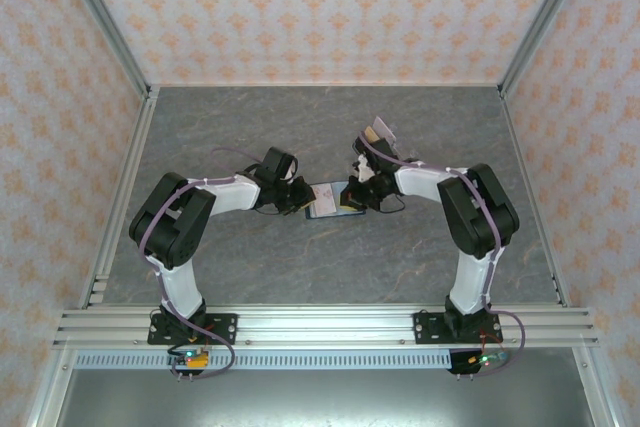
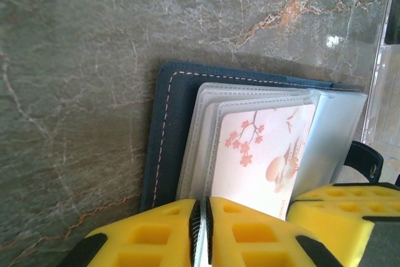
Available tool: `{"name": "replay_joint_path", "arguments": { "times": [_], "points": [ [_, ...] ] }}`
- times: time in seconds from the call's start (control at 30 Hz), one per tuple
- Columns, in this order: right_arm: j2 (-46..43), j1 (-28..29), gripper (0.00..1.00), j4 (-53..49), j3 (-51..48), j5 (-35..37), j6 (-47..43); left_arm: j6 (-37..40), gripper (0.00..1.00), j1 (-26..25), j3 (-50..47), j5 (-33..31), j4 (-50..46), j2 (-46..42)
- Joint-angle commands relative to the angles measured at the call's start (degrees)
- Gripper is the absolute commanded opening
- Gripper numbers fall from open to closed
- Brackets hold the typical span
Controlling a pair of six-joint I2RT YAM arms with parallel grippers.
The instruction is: Take the credit cards out of the card holder
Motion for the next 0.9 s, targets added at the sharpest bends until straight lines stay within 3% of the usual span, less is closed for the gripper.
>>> {"name": "replay_joint_path", "arguments": {
  "times": [0.0, 0.17, 0.4, 0.87],
  "points": [
    [-2.1, -0.4, 0.00, -1.8, -0.7, 2.0, -2.1, 0.6, 0.14, 0.4, -2.0, -3.4, -5.6, 0.9],
    [-2.6, -0.4, 0.00, -0.9, -0.7, -0.7, -1.8, 0.9, 0.11, 0.4, -1.8, -3.2, -5.8, 0.6],
    [-1.8, 0.3, 0.20, 0.7, -0.9, -5.7, -0.1, 0.8, 0.10, 0.4, -1.7, -3.0, -5.5, 1.1],
    [1.4, 1.1, 0.19, 0.6, 0.3, -5.7, 0.7, 0.6, 0.09, 0.4, -2.1, -2.8, -5.2, 1.2]
  ]
}}
